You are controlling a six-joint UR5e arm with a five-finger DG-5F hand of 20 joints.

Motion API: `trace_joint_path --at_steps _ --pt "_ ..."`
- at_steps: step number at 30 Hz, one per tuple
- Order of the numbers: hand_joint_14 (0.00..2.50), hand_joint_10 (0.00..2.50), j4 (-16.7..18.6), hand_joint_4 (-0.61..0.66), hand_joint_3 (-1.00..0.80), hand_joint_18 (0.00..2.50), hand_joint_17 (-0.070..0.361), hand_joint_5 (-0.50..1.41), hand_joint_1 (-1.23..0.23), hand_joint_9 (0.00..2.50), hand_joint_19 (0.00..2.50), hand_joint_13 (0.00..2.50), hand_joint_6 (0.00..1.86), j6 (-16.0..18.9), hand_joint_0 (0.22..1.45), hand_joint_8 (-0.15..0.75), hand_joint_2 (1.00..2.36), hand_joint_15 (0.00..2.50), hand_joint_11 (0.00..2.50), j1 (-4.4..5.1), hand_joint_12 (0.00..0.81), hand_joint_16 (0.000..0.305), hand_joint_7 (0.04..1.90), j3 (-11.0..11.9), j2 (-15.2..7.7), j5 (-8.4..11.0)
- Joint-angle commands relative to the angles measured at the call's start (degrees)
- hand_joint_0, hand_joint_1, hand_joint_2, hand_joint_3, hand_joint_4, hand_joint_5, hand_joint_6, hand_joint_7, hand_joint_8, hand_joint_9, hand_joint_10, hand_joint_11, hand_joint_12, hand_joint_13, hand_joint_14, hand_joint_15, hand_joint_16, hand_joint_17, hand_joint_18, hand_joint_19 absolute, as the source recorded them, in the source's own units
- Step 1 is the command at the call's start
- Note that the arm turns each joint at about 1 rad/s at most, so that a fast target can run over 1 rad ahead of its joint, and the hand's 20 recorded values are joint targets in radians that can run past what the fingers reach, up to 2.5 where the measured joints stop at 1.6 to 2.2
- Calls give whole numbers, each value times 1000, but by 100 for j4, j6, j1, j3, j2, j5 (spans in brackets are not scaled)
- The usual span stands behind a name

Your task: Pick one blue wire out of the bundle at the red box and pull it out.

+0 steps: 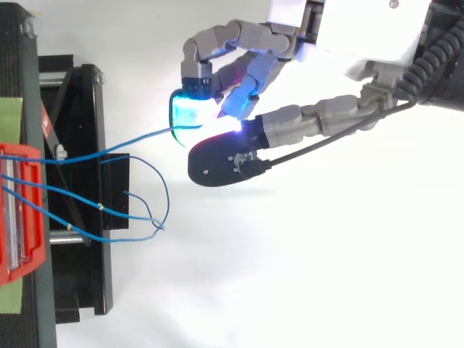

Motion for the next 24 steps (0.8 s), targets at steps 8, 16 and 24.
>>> trace_joint_path --at_steps 8,16,24 --pt "17 27 -15 210 -107 441 140 -101 -714 1105 535 616 786 -76 587 261 1019 399 689 25 387 62 872 193 1 -22" --pt "17 26 -191 172 -13 460 138 -117 -711 1110 525 623 862 -129 596 260 1023 396 704 60 384 61 845 202 -8 -22" --pt "18 24 -199 200 32 494 147 -99 -724 1139 501 636 864 -111 596 268 1018 390 707 60 403 65 881 202 1 -128"
